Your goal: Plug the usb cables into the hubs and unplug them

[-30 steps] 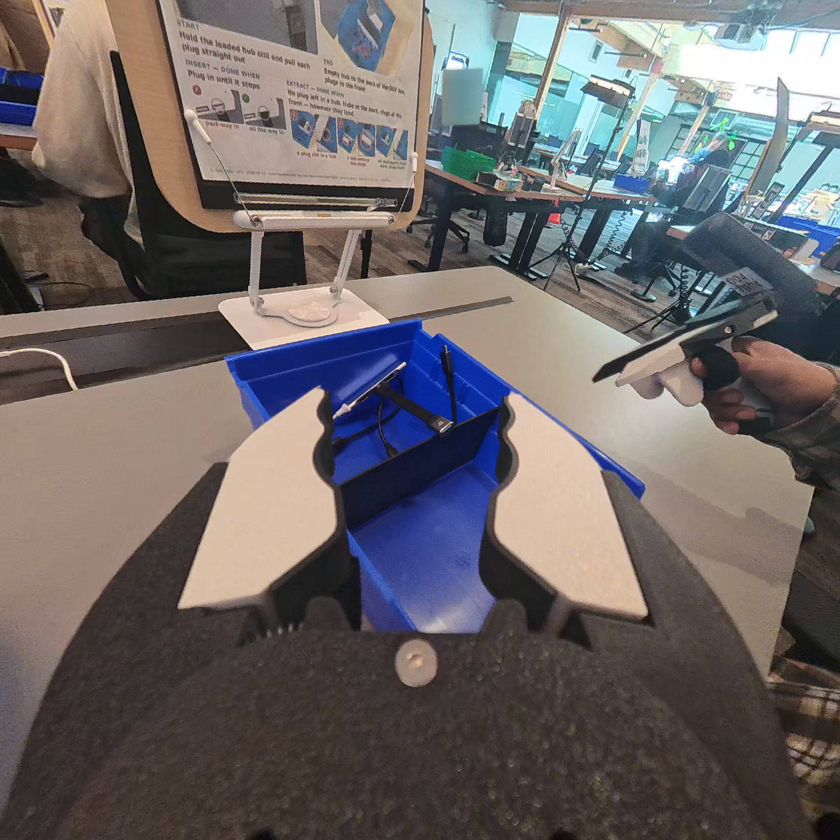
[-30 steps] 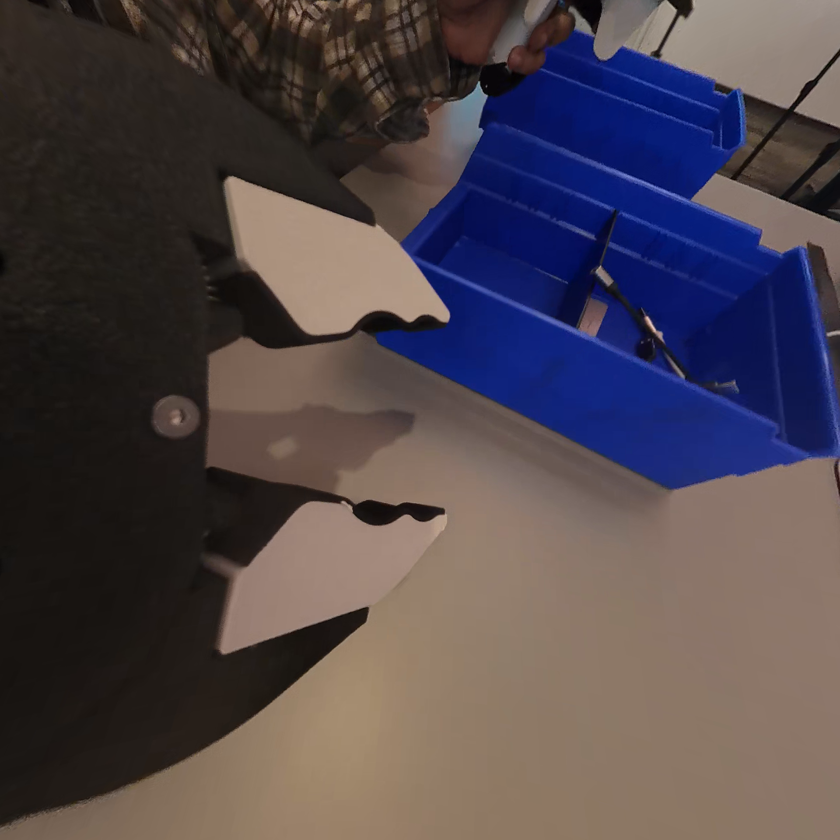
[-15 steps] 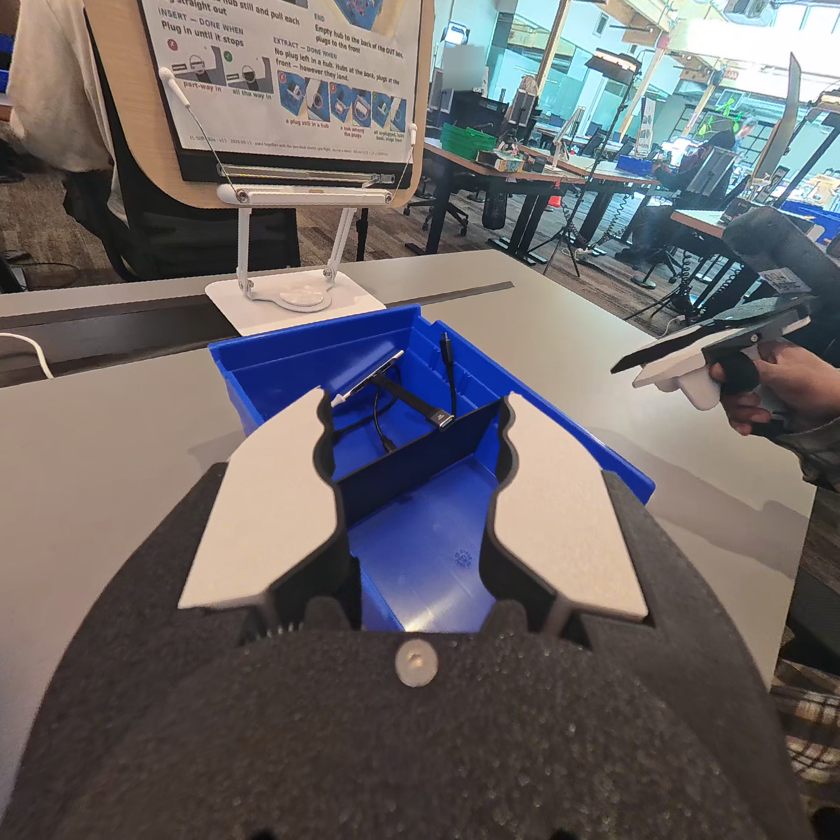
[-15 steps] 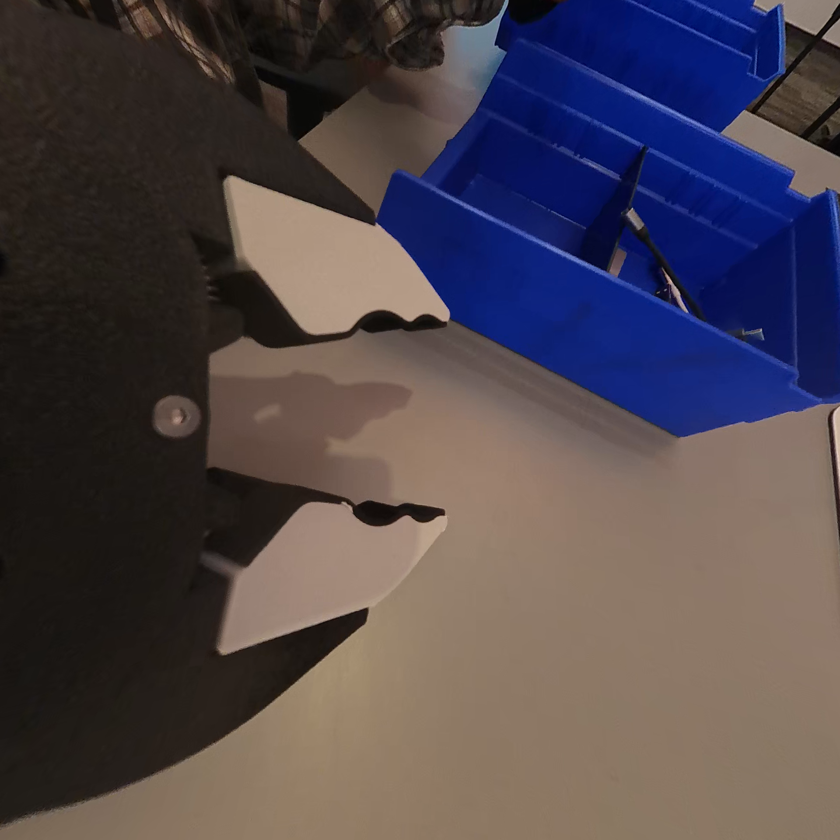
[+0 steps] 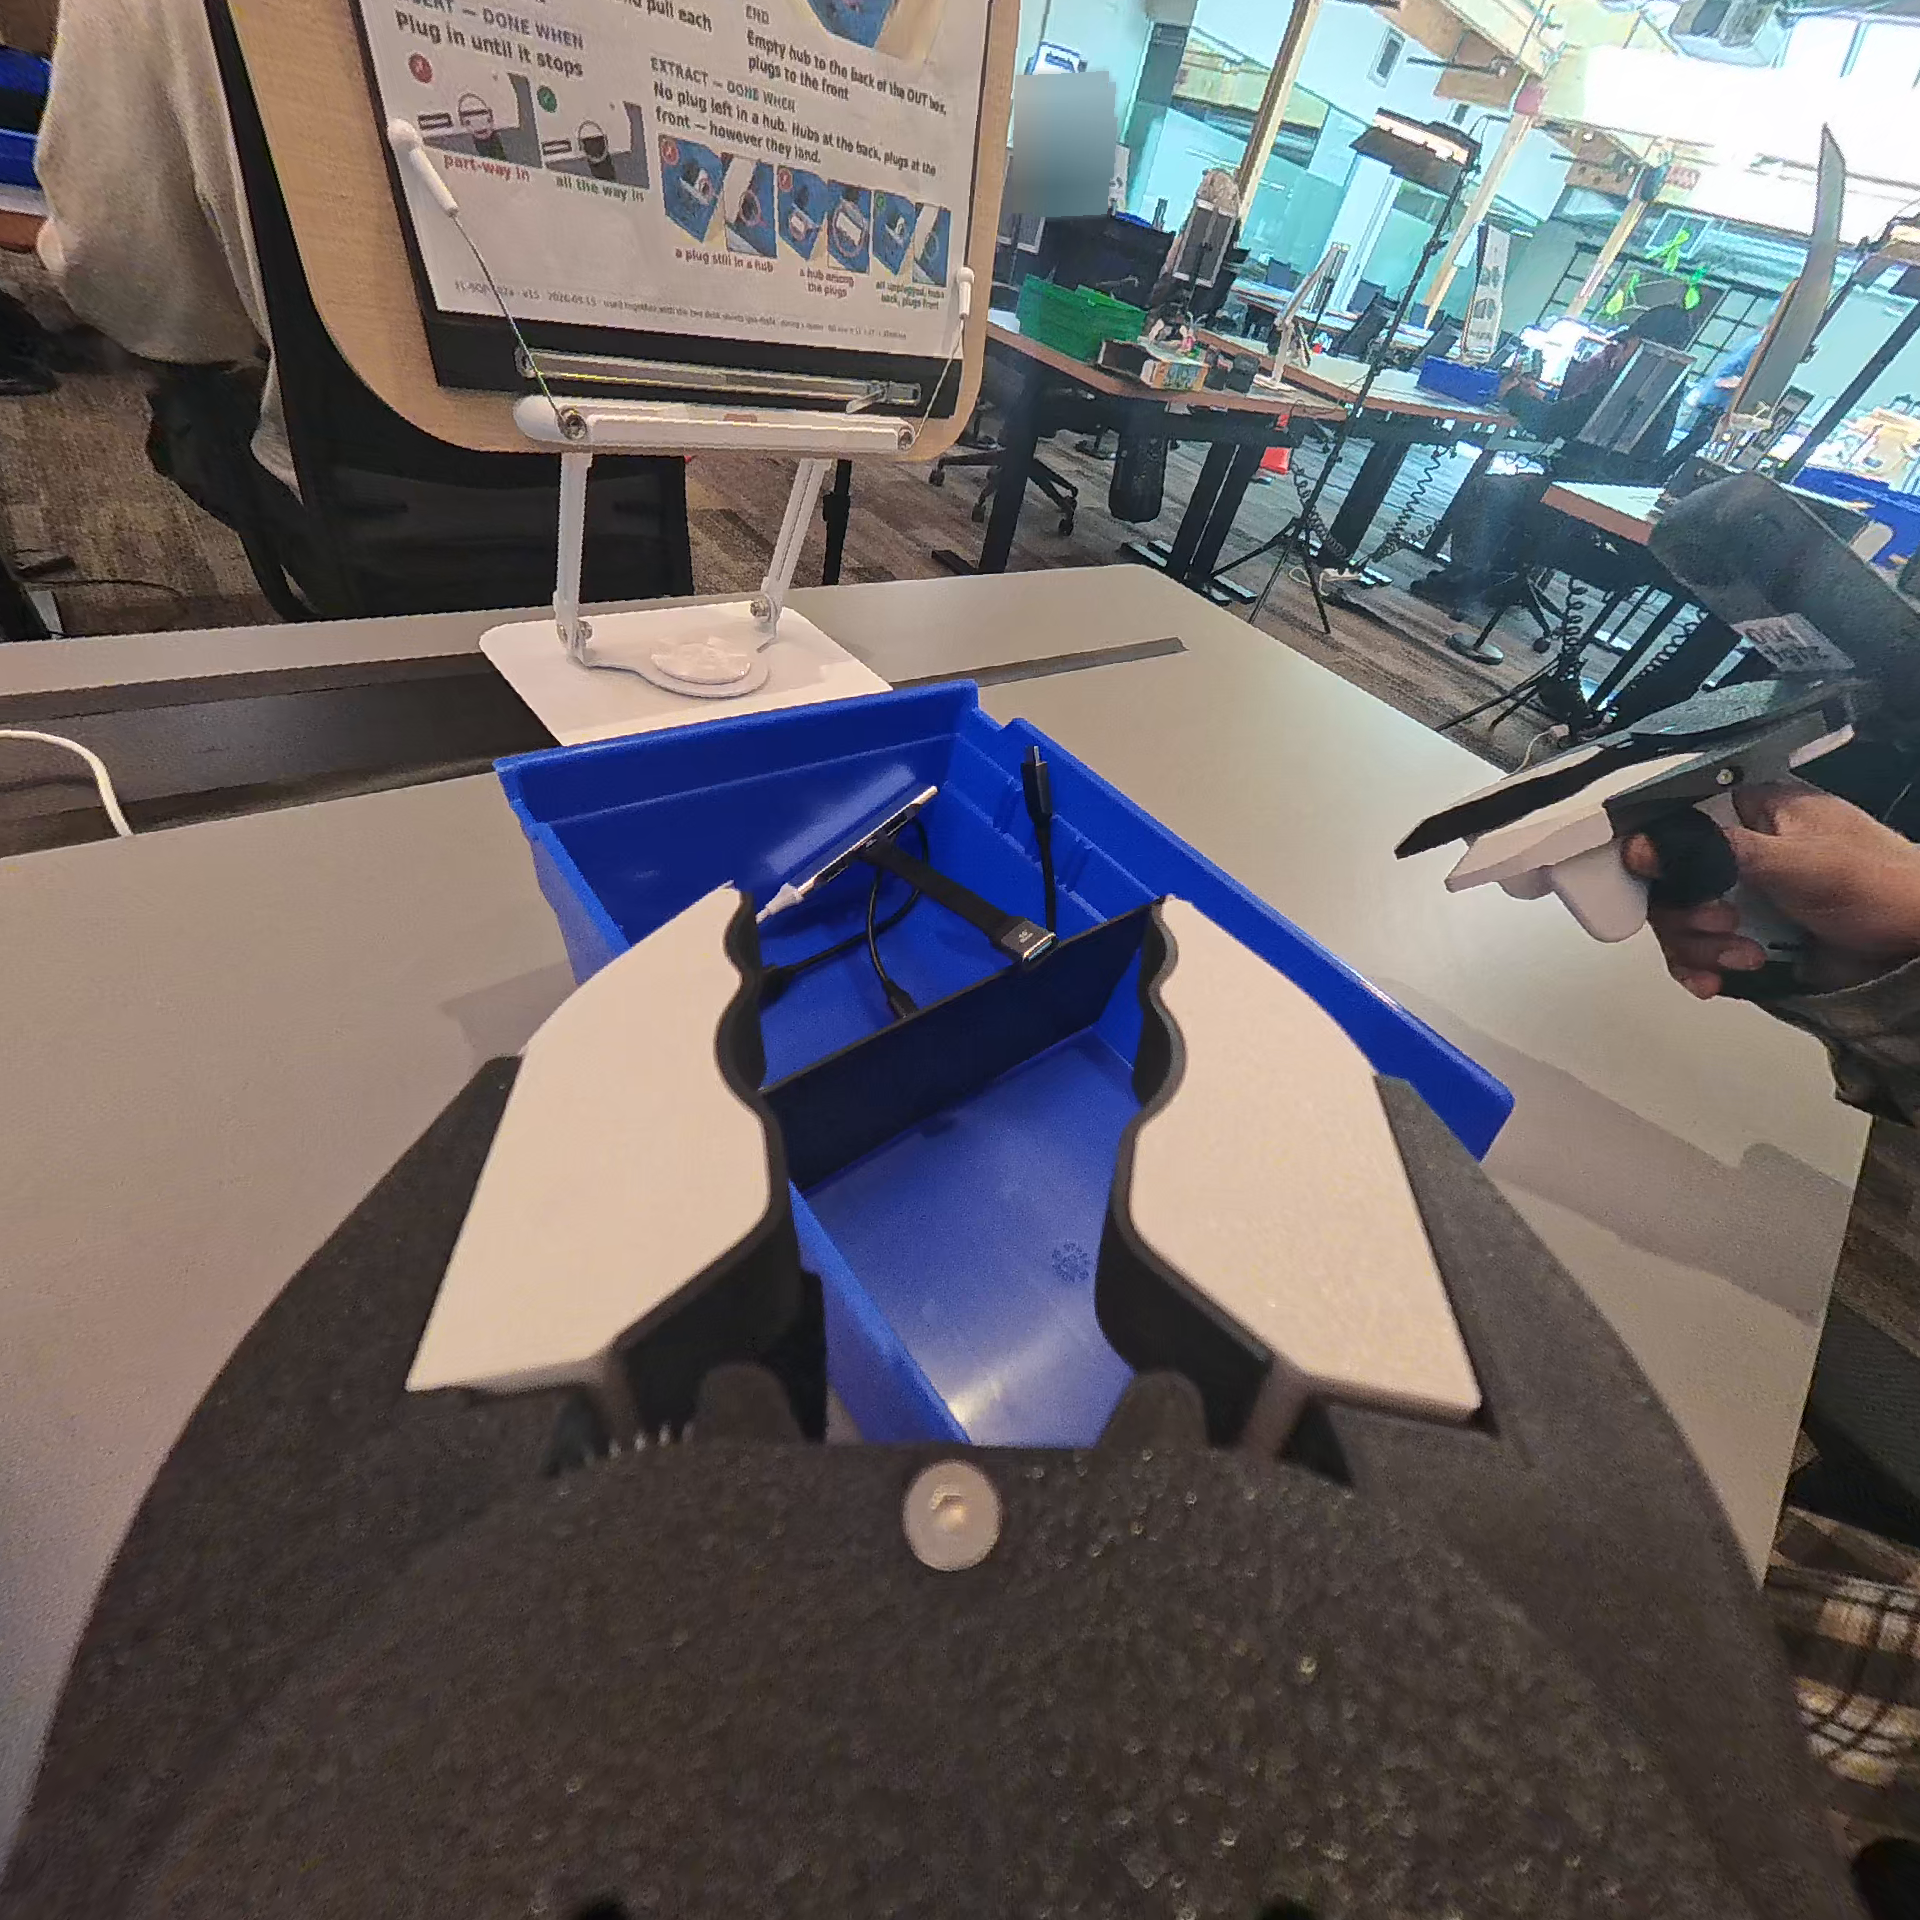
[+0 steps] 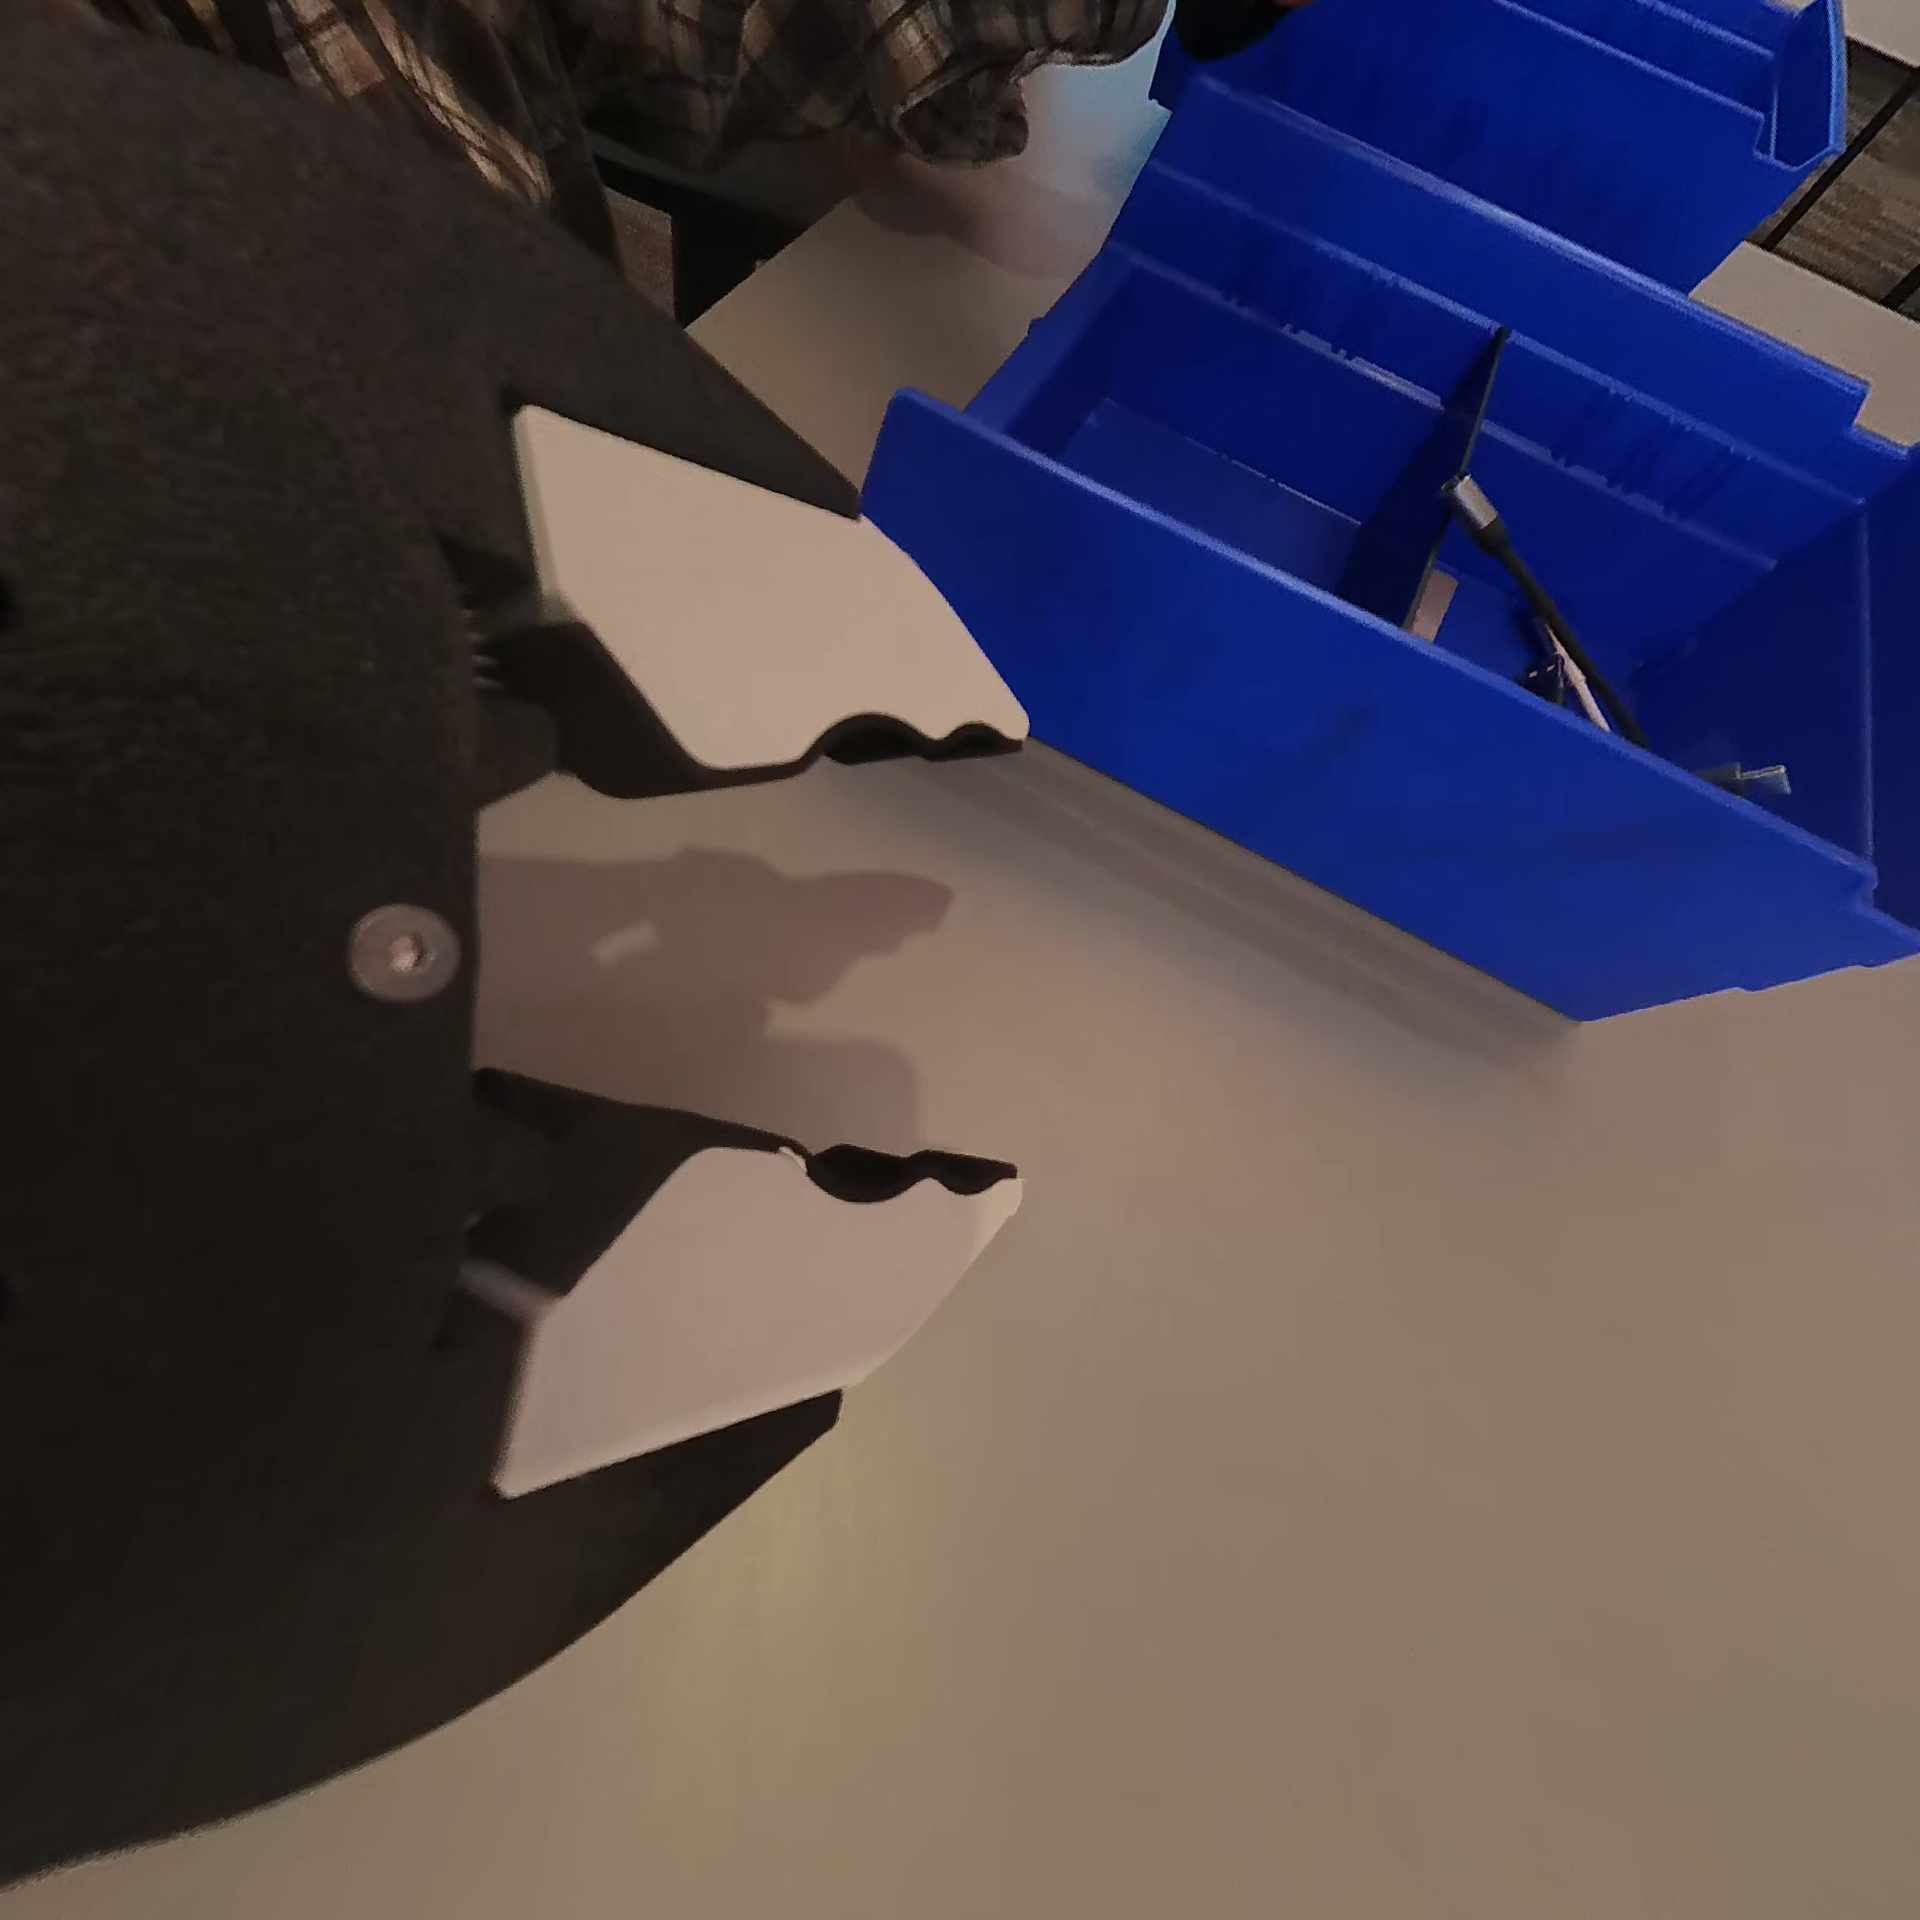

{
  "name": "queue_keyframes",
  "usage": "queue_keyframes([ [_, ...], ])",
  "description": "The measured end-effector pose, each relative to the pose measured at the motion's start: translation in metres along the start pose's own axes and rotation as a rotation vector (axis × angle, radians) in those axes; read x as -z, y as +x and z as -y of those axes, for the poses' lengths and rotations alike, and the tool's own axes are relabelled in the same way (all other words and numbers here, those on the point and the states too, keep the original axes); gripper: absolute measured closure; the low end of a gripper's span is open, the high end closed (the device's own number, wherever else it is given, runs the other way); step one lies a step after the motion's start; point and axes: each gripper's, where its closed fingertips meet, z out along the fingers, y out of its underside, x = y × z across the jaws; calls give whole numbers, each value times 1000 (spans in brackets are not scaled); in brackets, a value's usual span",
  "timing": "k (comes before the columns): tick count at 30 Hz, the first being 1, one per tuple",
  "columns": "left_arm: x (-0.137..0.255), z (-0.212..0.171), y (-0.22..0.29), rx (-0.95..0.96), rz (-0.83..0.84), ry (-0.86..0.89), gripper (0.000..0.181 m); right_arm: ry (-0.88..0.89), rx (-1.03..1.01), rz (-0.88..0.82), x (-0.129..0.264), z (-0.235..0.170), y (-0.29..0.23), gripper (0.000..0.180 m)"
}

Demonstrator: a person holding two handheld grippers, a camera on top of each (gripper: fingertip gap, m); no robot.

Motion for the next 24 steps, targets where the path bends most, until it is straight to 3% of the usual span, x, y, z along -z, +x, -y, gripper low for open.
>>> queue_keyframes([
  [6,0,2,-1,13,2,16,112,-66,-7,0,-11,10,-19,103],
  [14,-3,2,7,1,2,13,112,-339,32,-24,-74,29,-73,97],
  [18,-2,2,8,3,-7,17,112,-493,25,-86,-99,16,-71,123],
  [21,-1,3,7,14,-14,28,112,-568,-40,-61,-110,7,-75,156],
  [24,0,1,6,23,-20,32,113,-589,-15,-159,-107,10,-56,170],
])
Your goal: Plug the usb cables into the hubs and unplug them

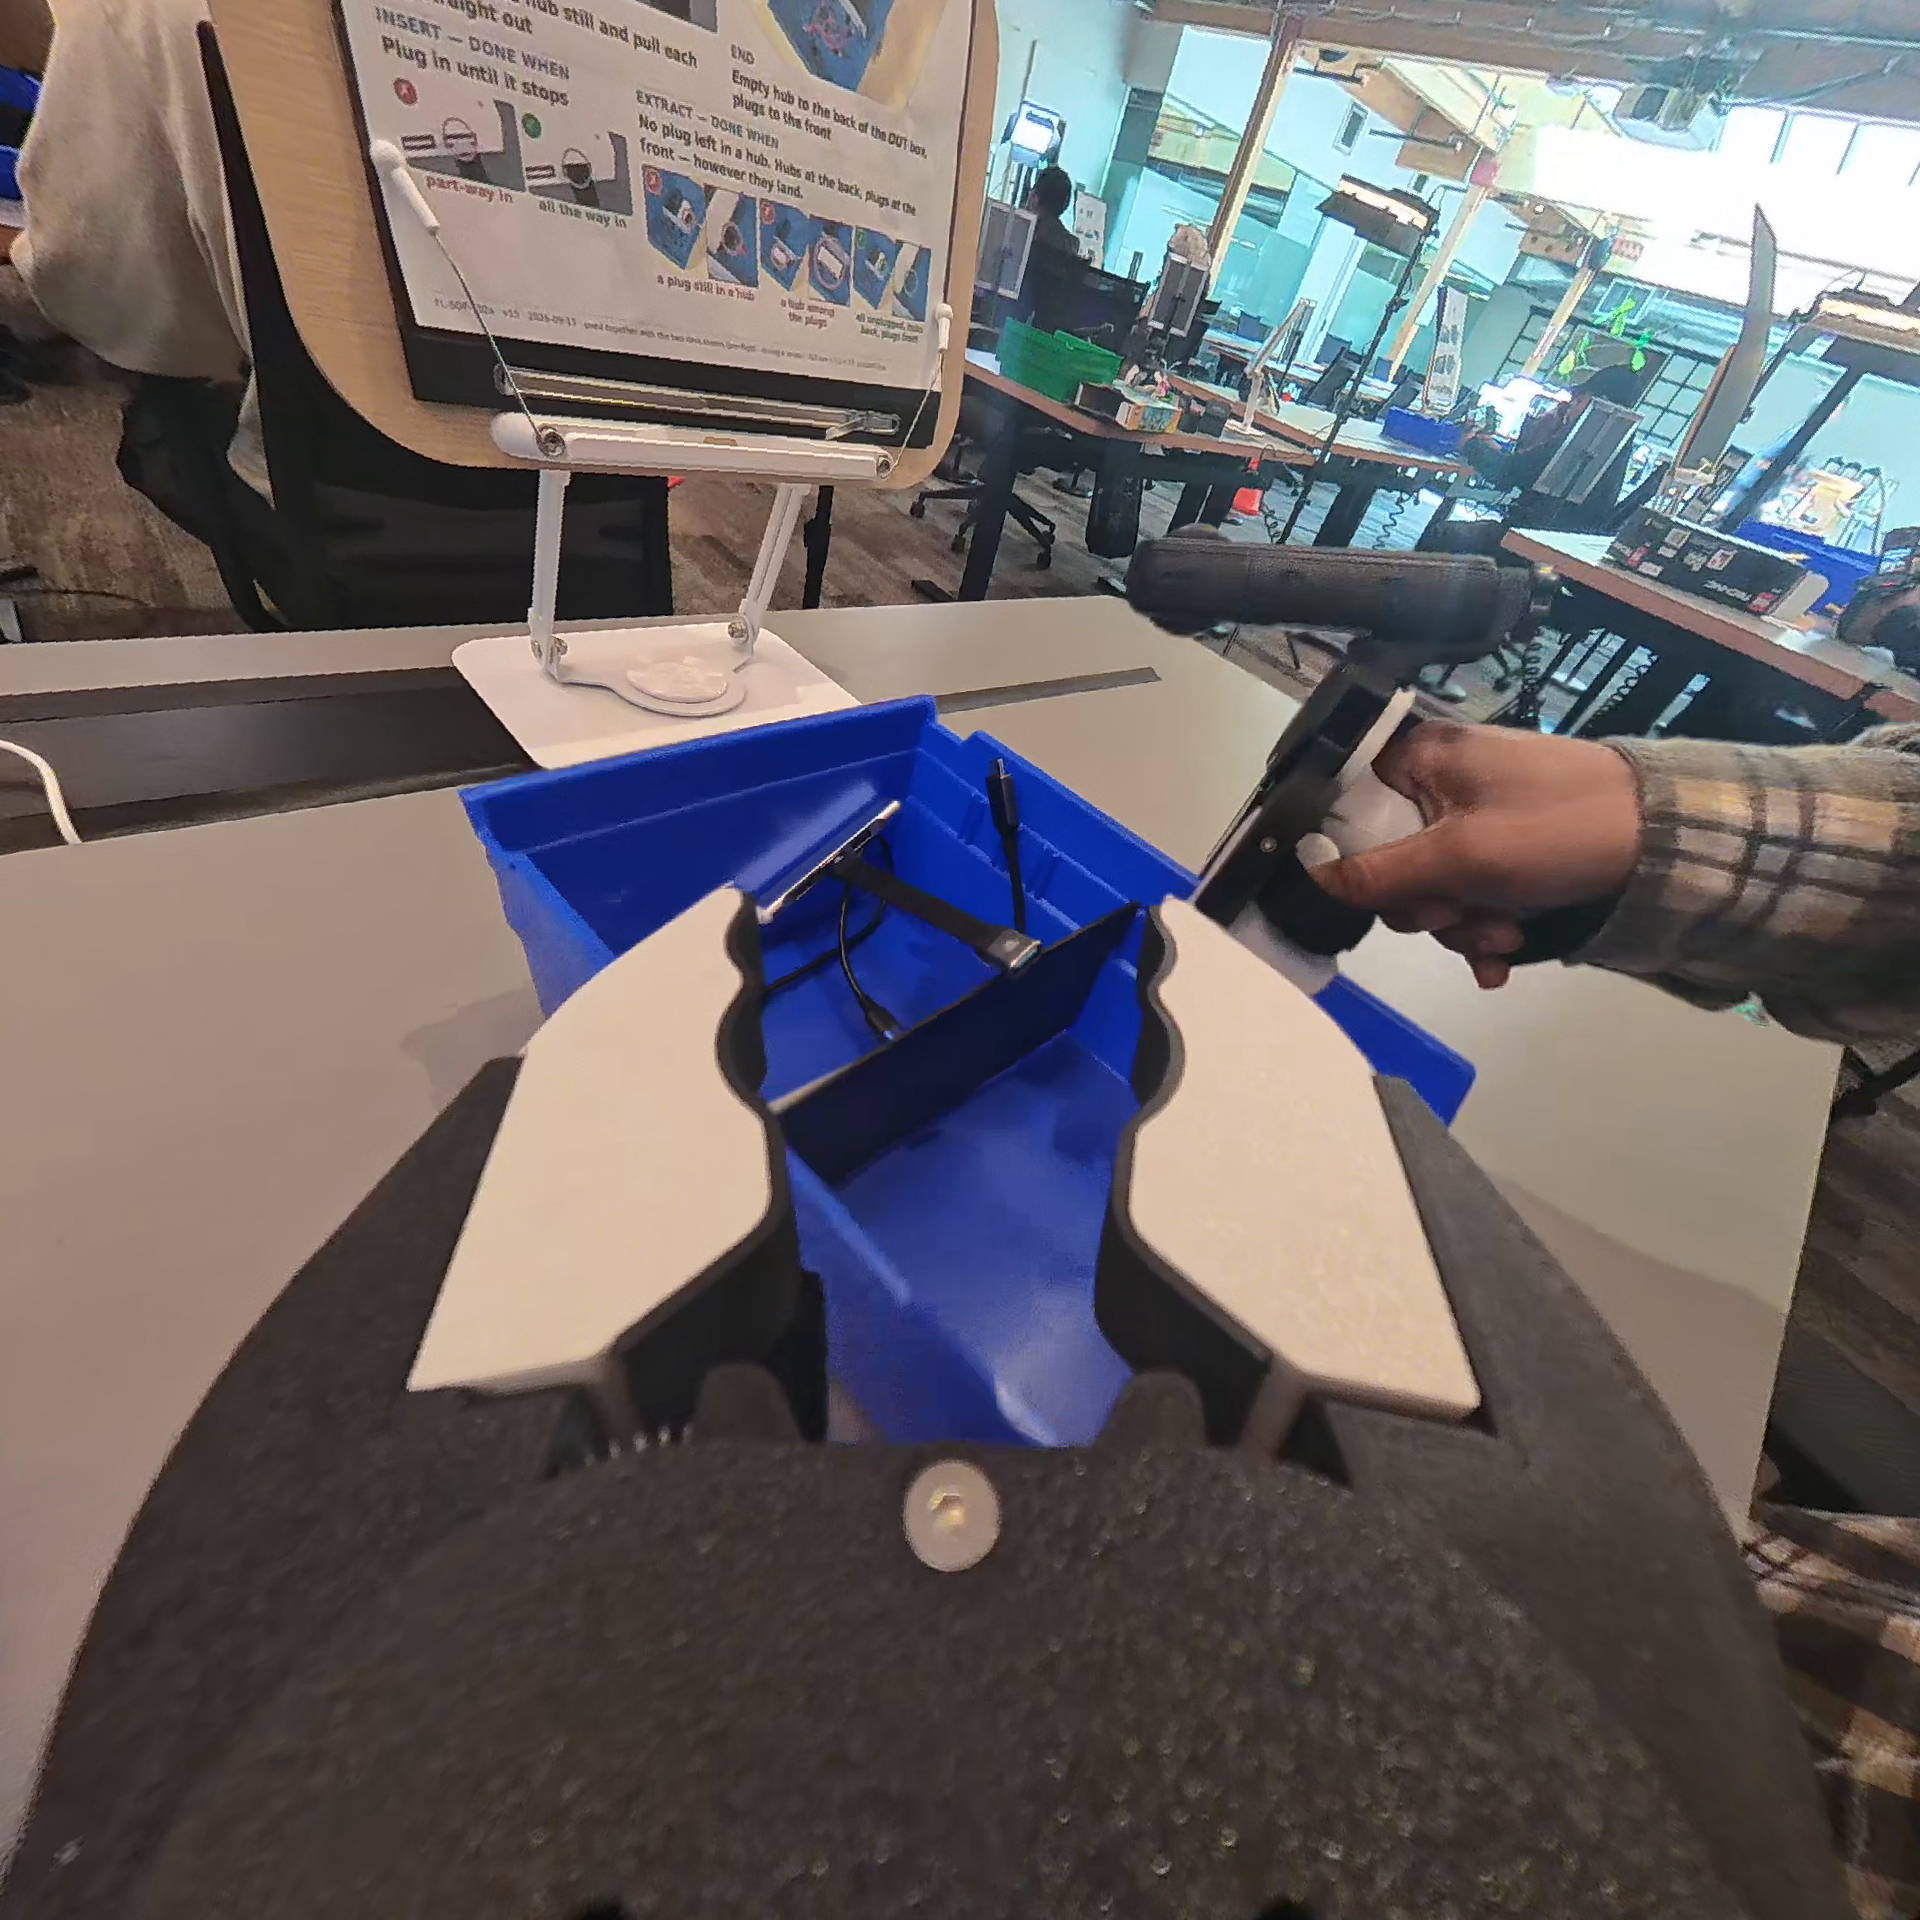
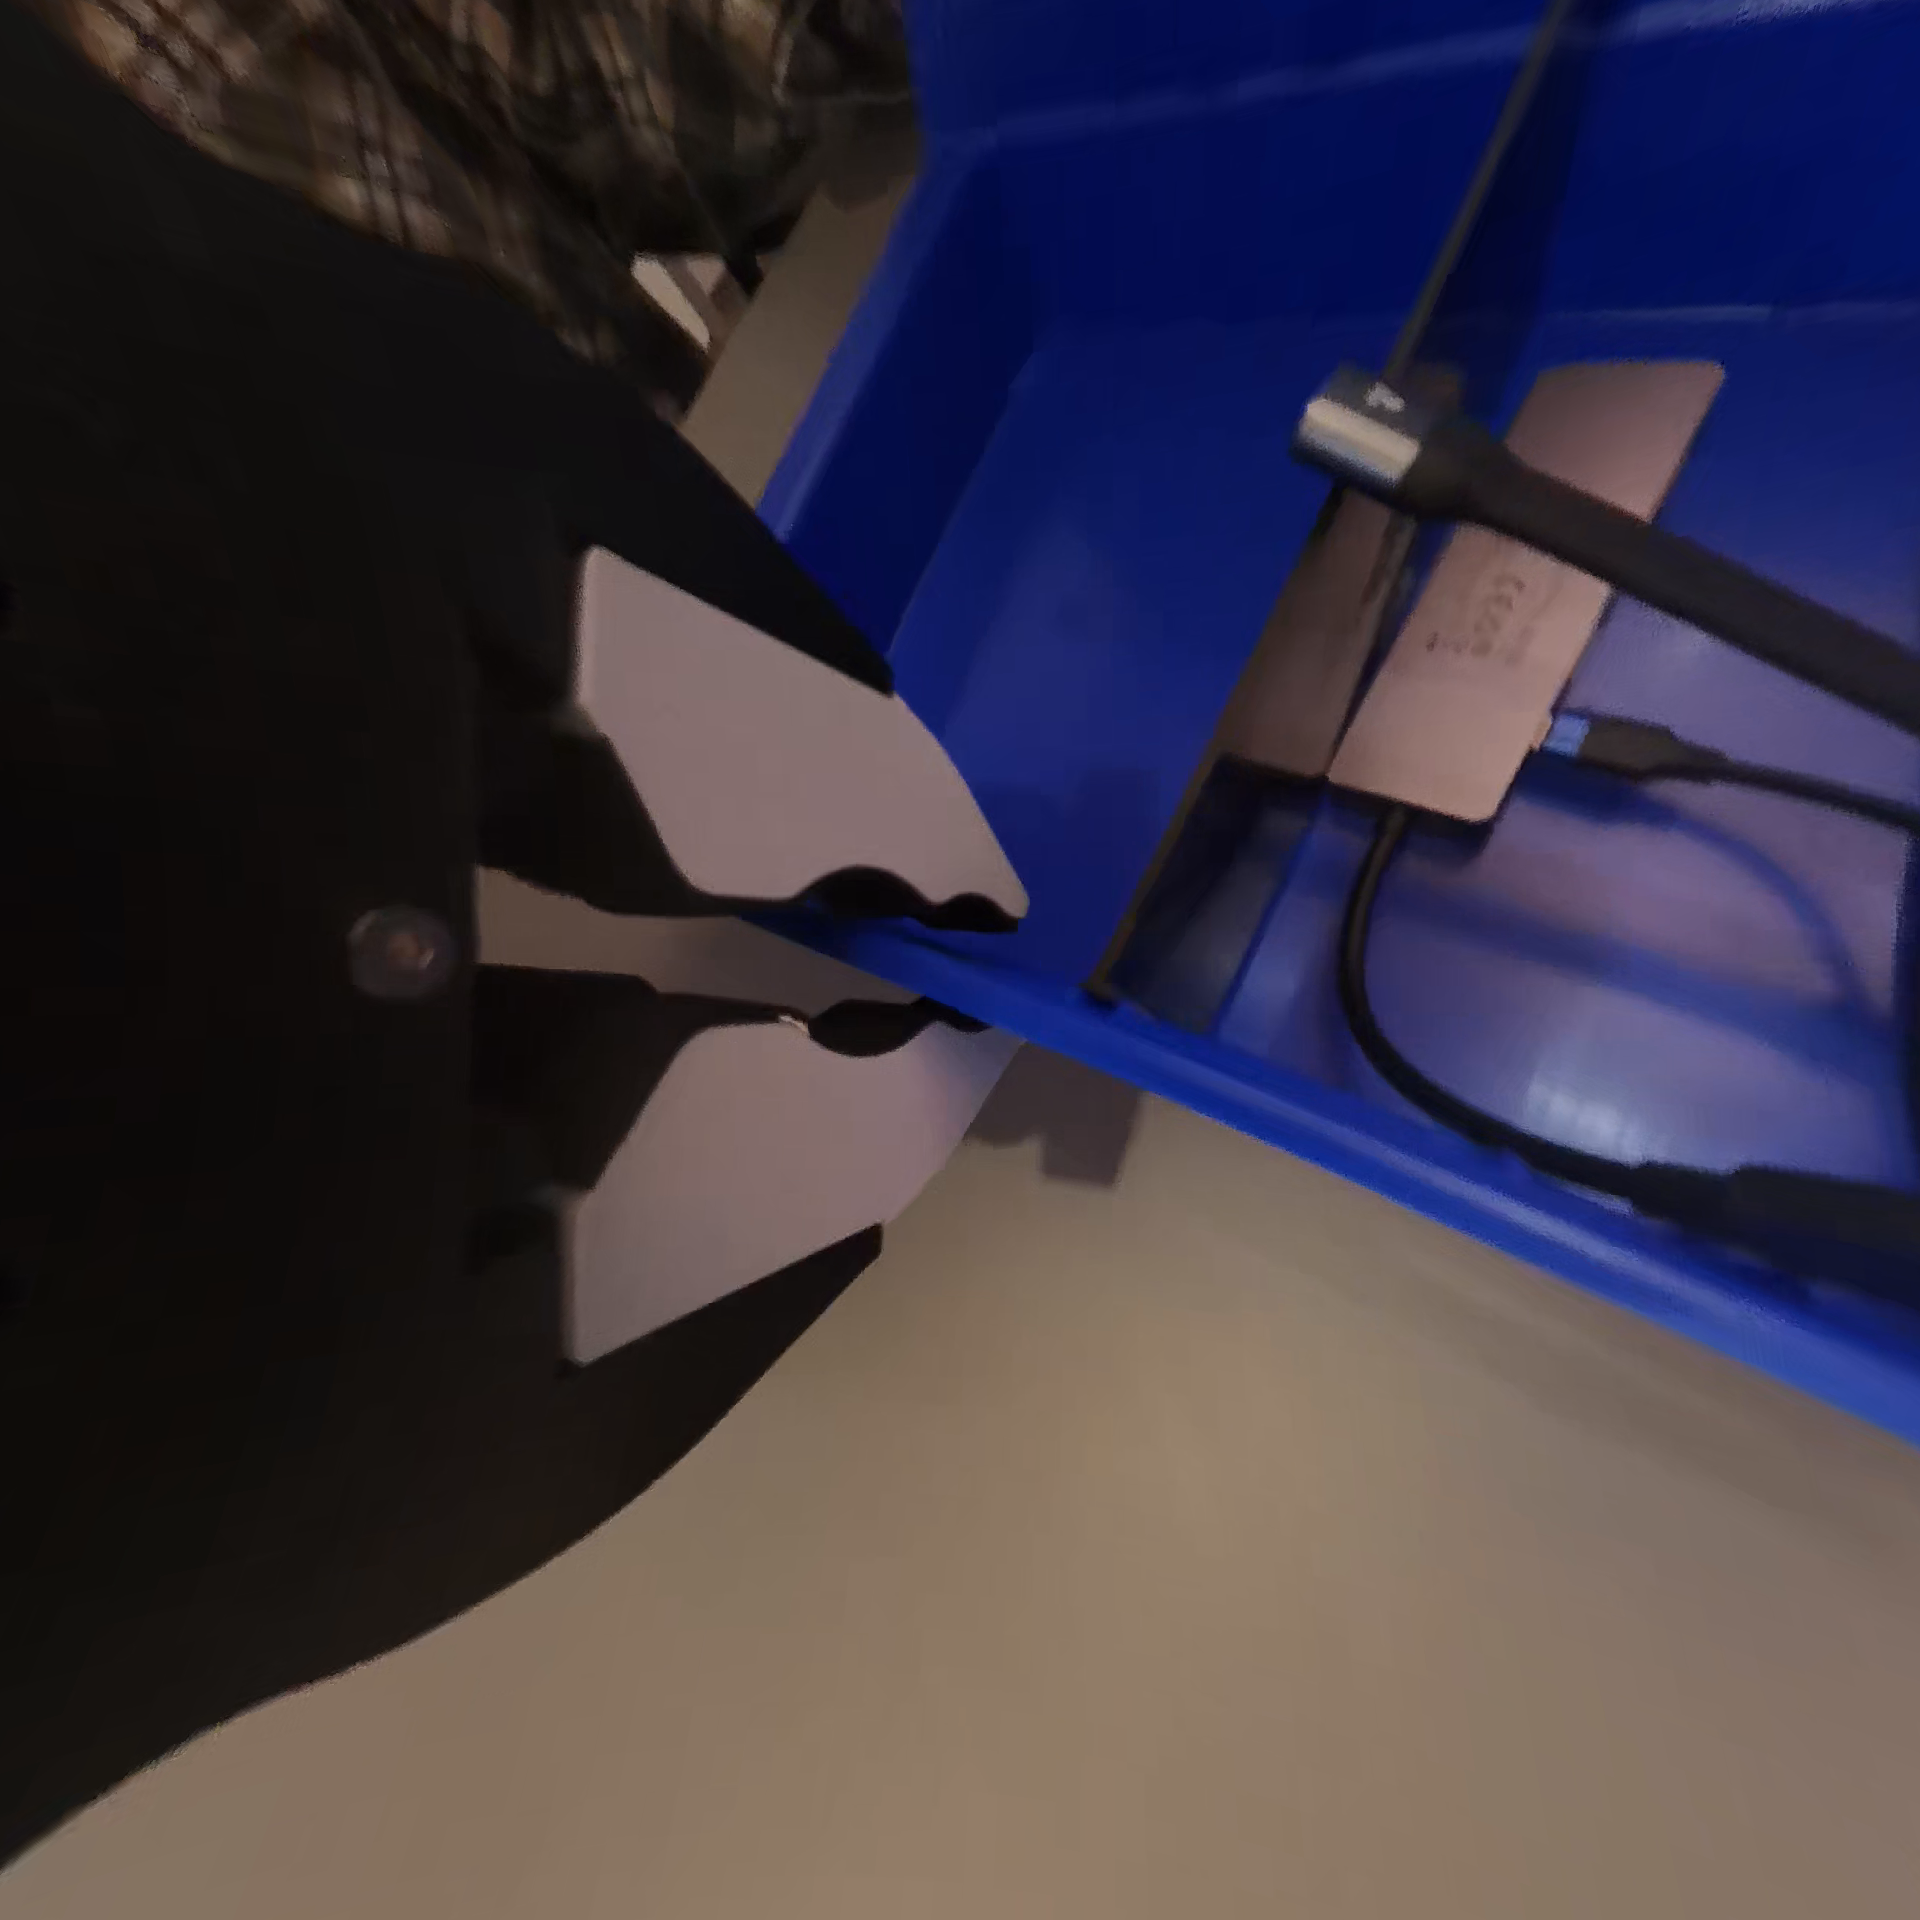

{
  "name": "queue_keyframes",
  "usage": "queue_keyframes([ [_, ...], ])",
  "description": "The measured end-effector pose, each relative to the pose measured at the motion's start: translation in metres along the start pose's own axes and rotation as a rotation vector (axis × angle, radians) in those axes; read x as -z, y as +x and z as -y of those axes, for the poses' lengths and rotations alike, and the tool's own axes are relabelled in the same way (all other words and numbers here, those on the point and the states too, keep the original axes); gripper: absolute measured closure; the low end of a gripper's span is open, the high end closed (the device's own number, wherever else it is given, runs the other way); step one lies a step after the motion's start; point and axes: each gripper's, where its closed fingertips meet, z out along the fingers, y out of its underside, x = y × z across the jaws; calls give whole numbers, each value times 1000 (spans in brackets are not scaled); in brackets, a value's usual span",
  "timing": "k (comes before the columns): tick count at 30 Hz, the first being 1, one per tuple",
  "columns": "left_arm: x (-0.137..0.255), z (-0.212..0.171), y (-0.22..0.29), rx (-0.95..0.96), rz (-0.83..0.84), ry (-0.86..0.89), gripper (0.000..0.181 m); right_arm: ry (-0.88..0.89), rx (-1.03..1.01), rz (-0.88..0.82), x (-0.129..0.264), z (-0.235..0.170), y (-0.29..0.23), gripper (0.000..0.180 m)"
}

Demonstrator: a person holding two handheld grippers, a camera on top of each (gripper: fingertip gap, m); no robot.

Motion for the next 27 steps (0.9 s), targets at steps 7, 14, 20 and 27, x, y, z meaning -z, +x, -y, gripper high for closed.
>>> queue_keyframes([
  [7,-2,-8,-5,19,-9,-11,113,-22,-15,-161,25,-29,84,177],
  [14,-22,-19,1,25,-35,-44,113,-10,-137,-216,66,-90,200,177],
  [20,-50,-28,11,19,-56,-88,113,49,-256,-265,104,-135,303,178],
  [27,-79,-34,18,9,-70,-135,112,86,-354,-291,130,-172,383,178],
])
